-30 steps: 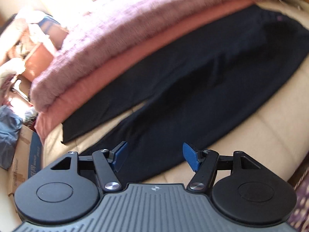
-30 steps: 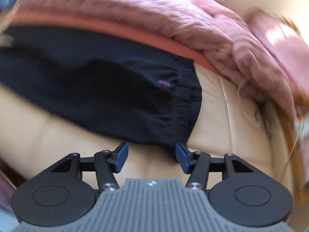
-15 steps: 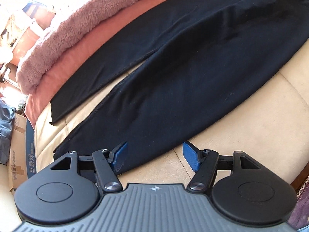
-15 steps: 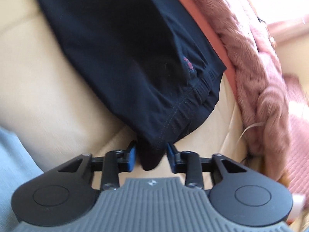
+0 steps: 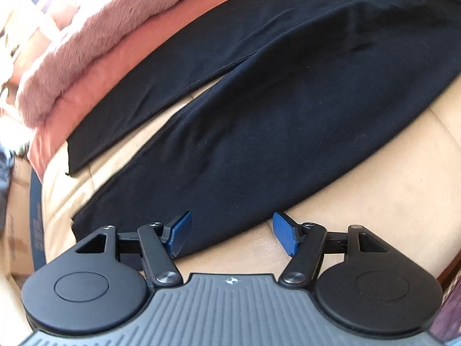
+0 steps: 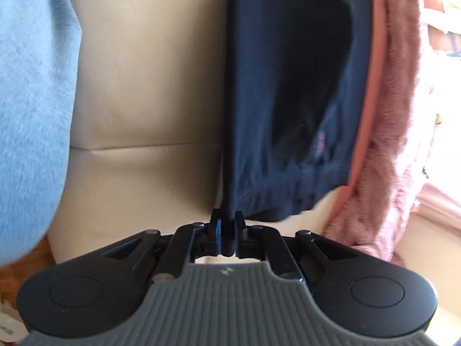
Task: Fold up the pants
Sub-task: 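Close the left tool on the pants fabric near the waistband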
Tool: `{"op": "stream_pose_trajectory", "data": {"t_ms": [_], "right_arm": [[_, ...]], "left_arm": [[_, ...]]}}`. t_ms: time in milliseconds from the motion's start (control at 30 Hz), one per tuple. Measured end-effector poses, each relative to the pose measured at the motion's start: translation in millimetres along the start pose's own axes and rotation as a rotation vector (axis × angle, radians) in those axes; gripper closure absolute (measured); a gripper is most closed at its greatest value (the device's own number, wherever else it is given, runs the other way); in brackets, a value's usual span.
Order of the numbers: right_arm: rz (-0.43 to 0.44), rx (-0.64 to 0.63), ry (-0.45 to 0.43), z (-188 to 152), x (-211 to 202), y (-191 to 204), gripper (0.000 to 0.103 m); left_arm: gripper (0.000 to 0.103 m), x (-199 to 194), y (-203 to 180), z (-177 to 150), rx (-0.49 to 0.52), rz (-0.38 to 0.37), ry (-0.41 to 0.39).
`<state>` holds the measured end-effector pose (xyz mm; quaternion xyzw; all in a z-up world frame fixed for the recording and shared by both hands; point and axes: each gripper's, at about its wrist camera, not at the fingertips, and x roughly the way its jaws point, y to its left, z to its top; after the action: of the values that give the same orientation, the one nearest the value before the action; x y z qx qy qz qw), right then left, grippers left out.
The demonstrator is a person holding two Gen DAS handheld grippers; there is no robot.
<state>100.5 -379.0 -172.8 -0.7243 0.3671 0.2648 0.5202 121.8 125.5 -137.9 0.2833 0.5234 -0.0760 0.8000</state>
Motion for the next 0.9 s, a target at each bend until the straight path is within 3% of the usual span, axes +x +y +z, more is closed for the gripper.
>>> {"op": "stream_pose_trajectory", "data": {"t_ms": [133,333,433,567,733,900], "right_arm": [[0.034,0.059,0.004,4.8,4.6,-7.6,0.100],[0.048,0.127,0.022,7.3,7.9,-11.9,0.100],[0.053,0.137,0.032,7.7,9.2,-10.6,0.100],[0.060,0.156,0.039,5.9,7.5,-9.1,0.100],[0.071,0.159,0.053,8.4,9.6,-9.9,0.100],[0.077,0.171,0.065,10.5,12.0,-10.9,0.100]], "left_arm": [[0.026,-7.3,2.0,-10.4,0.157,0.018,-0.031],[0.026,4.1,-8.0,-30.4,0.482,0.123,-0.011],[0.027,16.8,-15.7,-42.4,0.585,0.205,-0.015],[0.028,27.4,-18.8,-46.8,0.590,0.266,-0.056],[0.028,31.8,-14.5,-47.0,0.578,0.282,-0.083],[0.045,35.0,-21.2,-43.9,0.532,0.323,-0.067]]}}
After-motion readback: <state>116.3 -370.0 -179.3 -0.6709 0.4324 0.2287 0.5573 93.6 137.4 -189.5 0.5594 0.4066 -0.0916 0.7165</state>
